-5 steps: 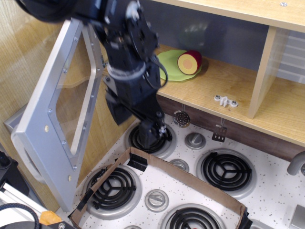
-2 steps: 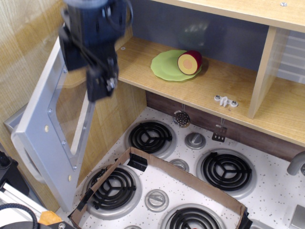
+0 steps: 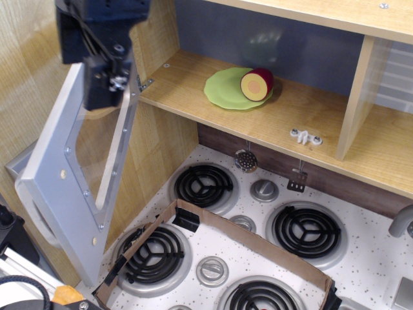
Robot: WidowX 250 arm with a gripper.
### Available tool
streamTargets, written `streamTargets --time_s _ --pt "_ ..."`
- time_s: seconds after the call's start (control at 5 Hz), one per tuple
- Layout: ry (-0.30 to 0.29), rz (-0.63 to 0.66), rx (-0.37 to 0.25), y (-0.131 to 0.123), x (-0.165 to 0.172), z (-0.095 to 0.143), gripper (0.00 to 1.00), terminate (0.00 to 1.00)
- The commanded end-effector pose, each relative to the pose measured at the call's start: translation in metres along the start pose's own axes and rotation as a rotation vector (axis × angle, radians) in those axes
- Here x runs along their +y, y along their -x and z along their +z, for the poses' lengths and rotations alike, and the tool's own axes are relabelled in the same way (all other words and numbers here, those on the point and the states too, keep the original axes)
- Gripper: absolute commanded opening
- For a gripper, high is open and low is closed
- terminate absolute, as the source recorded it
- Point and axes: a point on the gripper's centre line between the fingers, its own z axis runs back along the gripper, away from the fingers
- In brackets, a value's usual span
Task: Close microwave
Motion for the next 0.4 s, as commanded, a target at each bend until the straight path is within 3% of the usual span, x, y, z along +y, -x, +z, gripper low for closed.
streamTargets --time_s 0.0,0.2 --pt "-0.055 -0.045 0.077 0.017 0.021 0.013 1.00 0.00" --pt "-0.087 -0.099 0.105 0.028 0.029 0.007 1.00 0.00"
